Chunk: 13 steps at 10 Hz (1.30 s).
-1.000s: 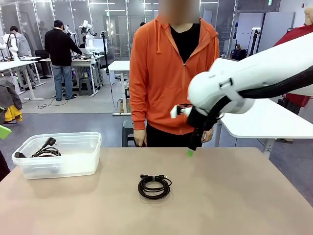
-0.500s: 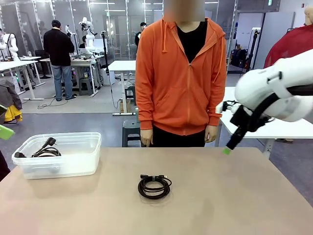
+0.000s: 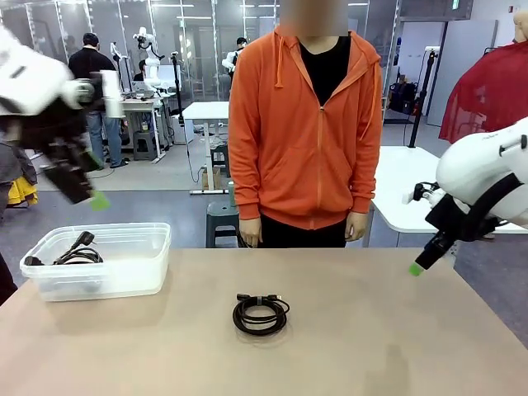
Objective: Organize and store the cables.
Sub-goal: Place the USB Extension Cable into the Organizing box.
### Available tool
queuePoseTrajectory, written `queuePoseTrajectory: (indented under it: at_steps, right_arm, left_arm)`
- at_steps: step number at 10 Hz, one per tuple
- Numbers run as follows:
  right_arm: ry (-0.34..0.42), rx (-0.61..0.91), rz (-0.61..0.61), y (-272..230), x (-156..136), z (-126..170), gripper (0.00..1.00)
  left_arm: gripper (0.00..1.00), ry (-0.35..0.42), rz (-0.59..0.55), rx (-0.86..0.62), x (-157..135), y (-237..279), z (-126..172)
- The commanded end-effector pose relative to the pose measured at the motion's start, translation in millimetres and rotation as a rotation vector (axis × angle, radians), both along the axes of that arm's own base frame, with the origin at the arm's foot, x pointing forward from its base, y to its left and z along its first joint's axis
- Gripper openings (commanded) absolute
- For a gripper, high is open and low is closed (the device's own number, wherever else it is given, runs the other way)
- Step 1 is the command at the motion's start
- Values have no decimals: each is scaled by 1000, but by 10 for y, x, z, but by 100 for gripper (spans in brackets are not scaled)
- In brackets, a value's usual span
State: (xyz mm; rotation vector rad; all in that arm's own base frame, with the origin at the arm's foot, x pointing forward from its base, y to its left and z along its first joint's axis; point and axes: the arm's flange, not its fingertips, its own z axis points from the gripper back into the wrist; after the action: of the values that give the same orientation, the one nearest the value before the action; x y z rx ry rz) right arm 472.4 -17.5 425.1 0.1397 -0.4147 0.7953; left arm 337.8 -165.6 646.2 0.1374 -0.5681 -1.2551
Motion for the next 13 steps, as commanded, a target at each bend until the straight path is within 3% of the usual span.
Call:
queuePoseTrajectory:
  at_steps: [1, 4, 5, 7, 8, 13]
  right_arm:
    - [-30, 44, 26, -90, -85, -97, 100]
    - [-89, 78, 0, -332, -232, -97, 100]
    - [-19, 35, -6, -197, -104, -56, 100]
    - [-19, 35, -6, -197, -104, -56, 100]
    - [-19, 35, -6, -197, -104, -56, 100]
    - [-19, 35, -6, -197, -104, -56, 100]
  left_arm:
    - [100, -17, -106, 48, 448, -356, 86]
    - [100, 7, -176, 93, 856, -835, -234]
    - [100, 21, -181, 72, 887, -866, -296]
    - [100, 32, -160, 8, 876, -838, -366]
    - [100, 34, -162, 79, 895, -950, -397]
    - [100, 34, -162, 79, 895, -950, -397]
